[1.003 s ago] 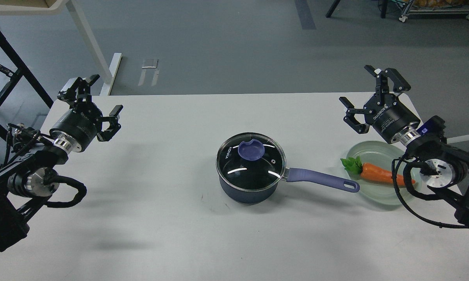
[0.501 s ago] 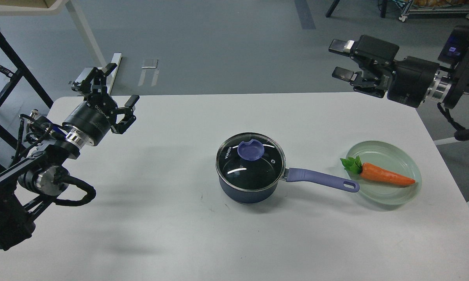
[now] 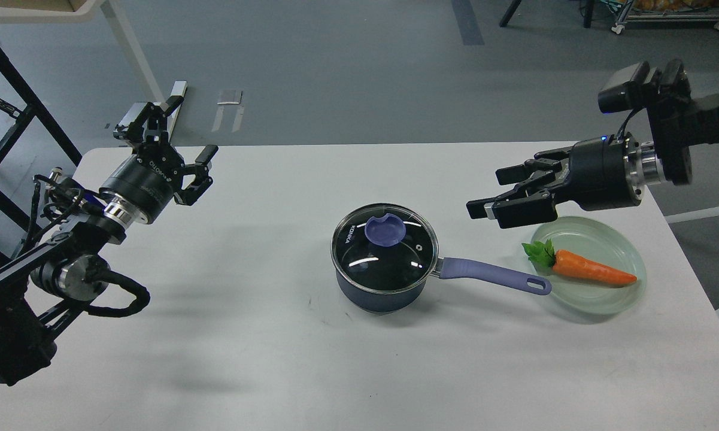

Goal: Open pot lid
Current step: 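Reach the right gripper down to the purple saucepan handle, then close the right gripper on the purple handle to hold the pot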

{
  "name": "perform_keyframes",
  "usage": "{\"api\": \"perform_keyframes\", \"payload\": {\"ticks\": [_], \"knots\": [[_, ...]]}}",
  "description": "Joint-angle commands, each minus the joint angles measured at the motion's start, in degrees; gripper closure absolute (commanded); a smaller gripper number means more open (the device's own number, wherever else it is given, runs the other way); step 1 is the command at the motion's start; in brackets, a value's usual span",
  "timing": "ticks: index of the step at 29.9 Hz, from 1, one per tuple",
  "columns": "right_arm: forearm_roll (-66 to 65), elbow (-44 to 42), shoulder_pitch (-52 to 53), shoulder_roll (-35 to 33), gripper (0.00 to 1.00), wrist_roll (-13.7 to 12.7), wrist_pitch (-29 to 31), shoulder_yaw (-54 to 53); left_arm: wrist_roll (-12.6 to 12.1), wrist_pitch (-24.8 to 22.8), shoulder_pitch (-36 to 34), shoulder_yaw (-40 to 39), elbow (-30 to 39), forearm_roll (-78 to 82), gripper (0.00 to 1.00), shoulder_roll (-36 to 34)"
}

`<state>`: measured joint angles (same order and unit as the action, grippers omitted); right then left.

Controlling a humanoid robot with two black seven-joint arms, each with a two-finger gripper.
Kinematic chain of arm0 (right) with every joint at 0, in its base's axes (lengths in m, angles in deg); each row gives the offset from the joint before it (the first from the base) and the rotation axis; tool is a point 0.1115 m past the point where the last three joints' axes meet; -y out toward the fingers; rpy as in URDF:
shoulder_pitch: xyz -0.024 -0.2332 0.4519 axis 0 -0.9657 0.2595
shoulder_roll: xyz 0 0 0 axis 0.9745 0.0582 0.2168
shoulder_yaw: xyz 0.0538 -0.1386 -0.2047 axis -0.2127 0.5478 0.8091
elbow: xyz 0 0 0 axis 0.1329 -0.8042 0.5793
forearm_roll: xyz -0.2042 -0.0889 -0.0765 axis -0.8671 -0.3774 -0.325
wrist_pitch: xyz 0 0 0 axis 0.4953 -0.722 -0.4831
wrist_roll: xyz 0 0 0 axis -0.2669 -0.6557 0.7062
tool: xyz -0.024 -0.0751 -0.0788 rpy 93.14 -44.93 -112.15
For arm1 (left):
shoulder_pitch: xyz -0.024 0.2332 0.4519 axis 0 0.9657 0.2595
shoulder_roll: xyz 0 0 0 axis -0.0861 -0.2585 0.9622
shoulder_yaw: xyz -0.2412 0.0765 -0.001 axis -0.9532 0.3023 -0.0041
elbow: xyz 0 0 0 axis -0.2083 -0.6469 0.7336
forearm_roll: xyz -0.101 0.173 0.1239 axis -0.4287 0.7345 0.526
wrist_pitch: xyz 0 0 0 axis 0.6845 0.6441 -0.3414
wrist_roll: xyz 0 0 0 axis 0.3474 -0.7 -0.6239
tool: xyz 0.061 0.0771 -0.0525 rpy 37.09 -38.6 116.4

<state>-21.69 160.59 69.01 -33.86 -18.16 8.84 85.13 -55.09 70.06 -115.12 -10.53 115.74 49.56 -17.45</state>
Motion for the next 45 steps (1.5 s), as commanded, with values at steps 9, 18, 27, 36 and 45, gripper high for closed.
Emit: {"api": "perform_keyframes", "payload": {"ticks": [9, 18, 27, 36, 45], "knots": [[-13.1, -0.4, -0.4, 4.6, 0.01, 0.0, -4.8, 9.5, 0.0, 0.9, 0.0, -0.1, 1.1, -0.1, 0.01, 0.0], [-15.0, -4.5, -4.4, 7.5, 0.02, 0.0, -5.1, 10.5, 0.0, 2.1, 0.2, -0.1, 2.5, -0.1, 0.01, -0.1], [-15.7, -7.8, -6.8, 9.8, 0.07, 0.0, -6.9, 10.7, 0.0, 2.9, 0.2, -0.1, 3.1, -0.1, 0.01, -0.3], [-15.8, -8.5, -6.8, 10.1, 0.26, 0.0, -7.1, 12.5, 0.0, 3.1, 0.3, -0.1, 3.7, -0.1, 0.01, -0.2], [-16.2, -10.4, -7.5, 11.0, 0.39, 0.0, -8.2, 12.6, 0.0, 3.1, 0.3, -0.1, 3.8, -0.1, 0.01, -0.2]]}}
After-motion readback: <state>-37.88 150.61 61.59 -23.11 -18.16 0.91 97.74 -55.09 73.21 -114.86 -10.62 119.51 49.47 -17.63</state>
